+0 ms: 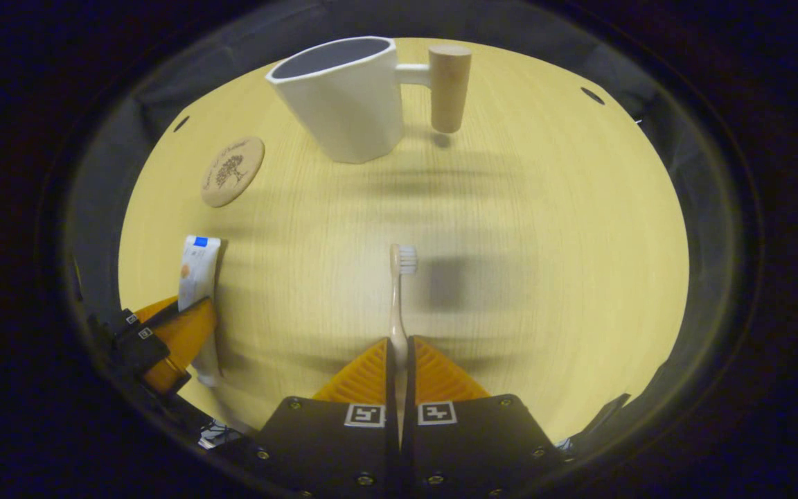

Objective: Put the toothbrush and toothpaste on the desktop into the cup, then pick up the cup and place it on the coaster on the desktop.

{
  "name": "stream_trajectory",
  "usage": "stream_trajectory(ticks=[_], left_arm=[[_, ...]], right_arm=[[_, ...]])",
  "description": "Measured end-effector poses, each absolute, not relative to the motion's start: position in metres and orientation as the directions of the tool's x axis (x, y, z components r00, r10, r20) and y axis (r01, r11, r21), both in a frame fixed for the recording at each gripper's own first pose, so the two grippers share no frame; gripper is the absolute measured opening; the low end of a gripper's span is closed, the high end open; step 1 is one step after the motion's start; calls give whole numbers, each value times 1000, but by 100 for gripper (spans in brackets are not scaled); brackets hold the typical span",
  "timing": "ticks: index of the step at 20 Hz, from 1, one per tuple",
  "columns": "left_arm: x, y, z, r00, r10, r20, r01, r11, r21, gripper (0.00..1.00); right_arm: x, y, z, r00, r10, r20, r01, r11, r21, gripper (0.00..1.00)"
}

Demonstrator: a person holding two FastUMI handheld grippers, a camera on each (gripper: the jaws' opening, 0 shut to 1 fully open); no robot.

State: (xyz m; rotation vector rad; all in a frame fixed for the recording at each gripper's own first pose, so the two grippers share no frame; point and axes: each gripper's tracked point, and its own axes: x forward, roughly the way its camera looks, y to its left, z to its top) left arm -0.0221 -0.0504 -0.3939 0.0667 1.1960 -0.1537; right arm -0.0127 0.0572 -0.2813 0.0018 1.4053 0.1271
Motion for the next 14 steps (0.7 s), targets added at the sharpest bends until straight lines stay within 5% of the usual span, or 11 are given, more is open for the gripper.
stream_trajectory(ticks=[6,14], left_arm=[[-23,-46,-387,374,-89,-923,140,989,-39,19],[-24,-37,-349,449,-101,-888,93,994,-66,19]], right_arm=[[-11,56,-277,194,131,-972,-58,991,122,3],[38,55,-184,467,195,-863,-61,980,189,3]])
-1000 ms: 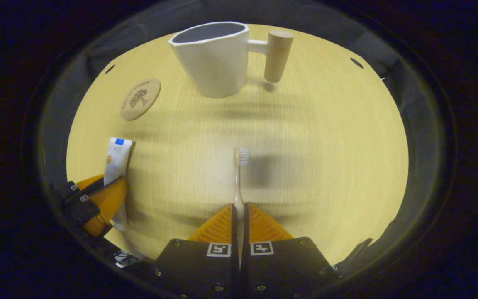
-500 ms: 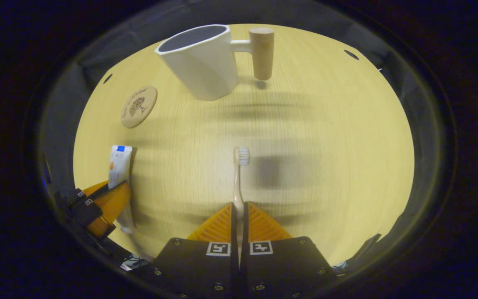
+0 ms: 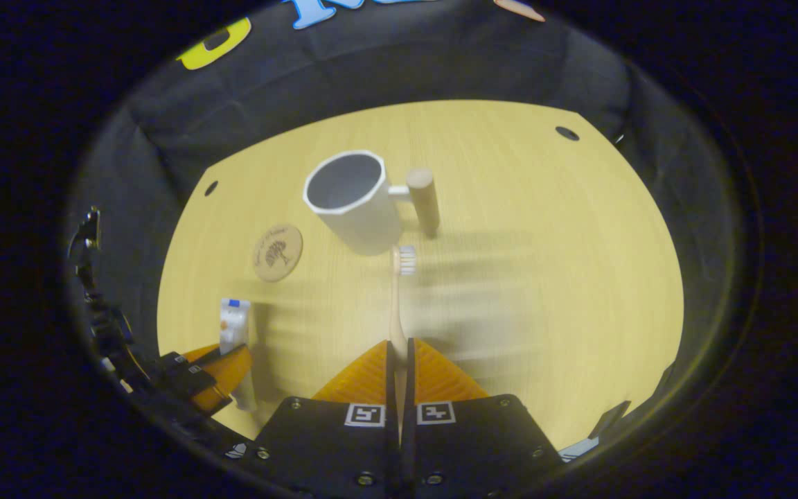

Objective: Put the toothbrush and toothpaste on the desktop into the cup, then pick up the cup and place it on the coaster on the desktop.

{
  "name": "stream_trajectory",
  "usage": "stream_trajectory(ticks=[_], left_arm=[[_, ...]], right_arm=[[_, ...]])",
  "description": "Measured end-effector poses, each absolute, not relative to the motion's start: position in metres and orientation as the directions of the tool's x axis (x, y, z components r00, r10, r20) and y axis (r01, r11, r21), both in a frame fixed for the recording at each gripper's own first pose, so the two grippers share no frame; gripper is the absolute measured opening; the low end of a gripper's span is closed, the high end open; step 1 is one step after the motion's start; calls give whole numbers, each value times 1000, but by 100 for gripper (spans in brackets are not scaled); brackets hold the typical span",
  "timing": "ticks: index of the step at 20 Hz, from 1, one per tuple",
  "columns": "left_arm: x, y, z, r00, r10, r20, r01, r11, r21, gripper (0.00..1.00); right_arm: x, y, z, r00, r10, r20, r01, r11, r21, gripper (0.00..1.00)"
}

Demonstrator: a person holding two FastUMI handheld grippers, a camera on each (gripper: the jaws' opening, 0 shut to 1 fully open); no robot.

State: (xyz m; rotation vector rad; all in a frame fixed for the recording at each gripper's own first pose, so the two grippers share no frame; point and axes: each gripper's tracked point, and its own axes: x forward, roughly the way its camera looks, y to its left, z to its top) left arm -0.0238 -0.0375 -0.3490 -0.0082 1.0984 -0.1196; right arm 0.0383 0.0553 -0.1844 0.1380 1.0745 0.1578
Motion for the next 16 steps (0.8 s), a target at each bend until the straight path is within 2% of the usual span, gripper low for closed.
stream_trajectory(ticks=[4,8,16], left_arm=[[-33,-26,-335,469,-86,-879,58,996,-67,18],[-47,-14,-323,477,-68,-876,21,998,-66,19],[-81,14,-306,476,-21,-879,-69,996,-61,19]], right_arm=[[83,64,-134,609,230,-759,-63,968,243,2],[128,69,-85,703,267,-659,-56,944,324,3],[207,87,-85,752,234,-616,2,934,357,2]])
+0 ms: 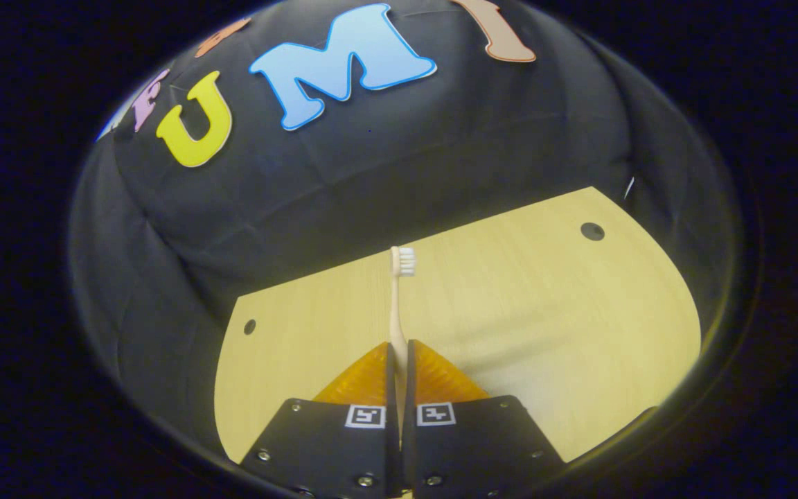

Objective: Put the toothbrush and toothpaste on the desktop into the cup, then pick up the cup and place it on the coaster on the desktop.

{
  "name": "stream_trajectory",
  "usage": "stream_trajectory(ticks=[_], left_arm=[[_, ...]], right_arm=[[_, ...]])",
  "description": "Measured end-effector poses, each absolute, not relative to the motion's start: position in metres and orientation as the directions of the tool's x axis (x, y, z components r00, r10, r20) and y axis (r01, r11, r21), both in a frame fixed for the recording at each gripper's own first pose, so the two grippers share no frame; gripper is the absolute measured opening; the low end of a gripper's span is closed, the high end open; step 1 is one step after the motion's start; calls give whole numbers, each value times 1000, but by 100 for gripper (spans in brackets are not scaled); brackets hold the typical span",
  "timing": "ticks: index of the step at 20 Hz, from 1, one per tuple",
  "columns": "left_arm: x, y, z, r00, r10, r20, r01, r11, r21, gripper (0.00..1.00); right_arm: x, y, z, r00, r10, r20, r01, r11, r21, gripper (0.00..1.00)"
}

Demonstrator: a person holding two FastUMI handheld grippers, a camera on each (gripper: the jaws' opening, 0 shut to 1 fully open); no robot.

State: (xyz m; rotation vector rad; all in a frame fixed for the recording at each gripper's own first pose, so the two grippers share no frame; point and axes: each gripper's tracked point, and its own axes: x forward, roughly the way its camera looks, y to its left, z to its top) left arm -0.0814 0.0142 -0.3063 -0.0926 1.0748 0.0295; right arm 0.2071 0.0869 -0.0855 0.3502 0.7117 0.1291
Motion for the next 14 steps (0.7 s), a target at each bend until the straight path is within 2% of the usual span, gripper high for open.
stream_trajectory(ticks=[5,12,14], left_arm=[[-101,39,-297,473,36,-881,-131,991,-30,18],[-115,55,-299,462,60,-885,-182,983,-28,18],[-113,53,-300,465,56,-884,-175,984,-29,19]], right_arm=[[231,90,-106,777,185,-602,17,950,313,2],[227,93,-129,772,148,-618,-9,975,223,3],[221,94,-131,767,165,-620,-14,971,241,8]])
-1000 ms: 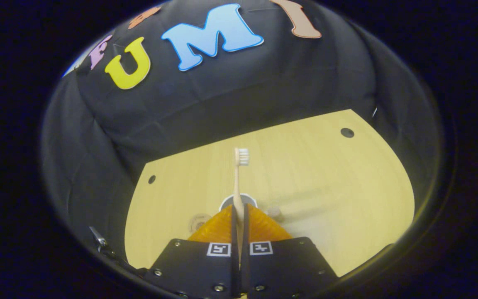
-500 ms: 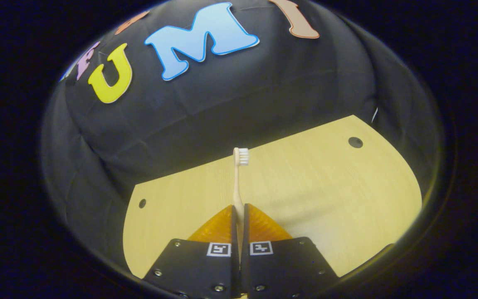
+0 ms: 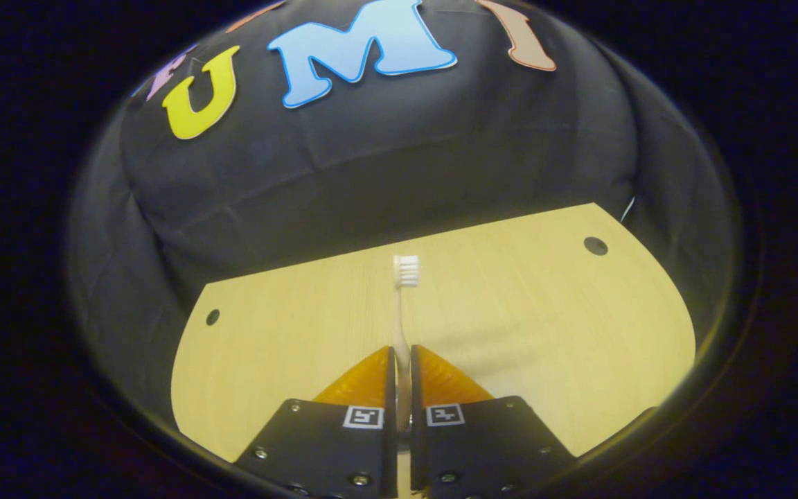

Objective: Put the toothbrush and toothpaste on the desktop into the cup, then pick up the cup and place it on the coaster on the desktop.

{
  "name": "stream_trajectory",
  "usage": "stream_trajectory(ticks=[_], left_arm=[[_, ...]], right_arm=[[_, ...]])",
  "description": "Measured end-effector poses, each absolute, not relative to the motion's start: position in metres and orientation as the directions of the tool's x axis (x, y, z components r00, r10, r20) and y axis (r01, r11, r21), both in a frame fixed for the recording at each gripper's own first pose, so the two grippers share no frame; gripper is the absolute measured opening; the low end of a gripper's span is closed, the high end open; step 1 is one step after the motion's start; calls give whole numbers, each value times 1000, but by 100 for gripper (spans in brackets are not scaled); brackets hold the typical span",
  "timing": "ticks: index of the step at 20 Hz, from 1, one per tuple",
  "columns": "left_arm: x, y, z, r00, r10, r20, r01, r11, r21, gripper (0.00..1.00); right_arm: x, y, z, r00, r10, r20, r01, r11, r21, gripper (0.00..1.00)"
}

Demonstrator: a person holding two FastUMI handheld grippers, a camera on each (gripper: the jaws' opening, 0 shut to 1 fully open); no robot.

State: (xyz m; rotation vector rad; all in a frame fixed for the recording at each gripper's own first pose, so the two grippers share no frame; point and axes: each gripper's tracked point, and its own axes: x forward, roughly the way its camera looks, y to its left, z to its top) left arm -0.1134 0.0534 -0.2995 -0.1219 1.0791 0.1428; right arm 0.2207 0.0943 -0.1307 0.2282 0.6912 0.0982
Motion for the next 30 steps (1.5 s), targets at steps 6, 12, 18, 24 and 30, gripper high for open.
stream_trajectory(ticks=[6,12,18,24,30], left_arm=[[-102,41,-298,478,37,-877,-140,990,-35,19],[-77,22,-290,521,13,-853,-82,996,-34,18],[-30,-17,-282,572,-46,-819,7,999,-51,19],[15,-59,-262,612,-108,-784,107,993,-53,18],[80,-104,-239,659,-192,-728,202,976,-75,18]], right_arm=[[199,86,-137,744,180,-643,-8,965,261,43],[181,64,-126,755,176,-632,20,957,290,43],[158,24,-119,768,140,-625,66,953,295,43],[124,-25,-130,758,83,-647,147,945,294,43],[88,-75,-153,720,21,-693,234,934,271,43]])
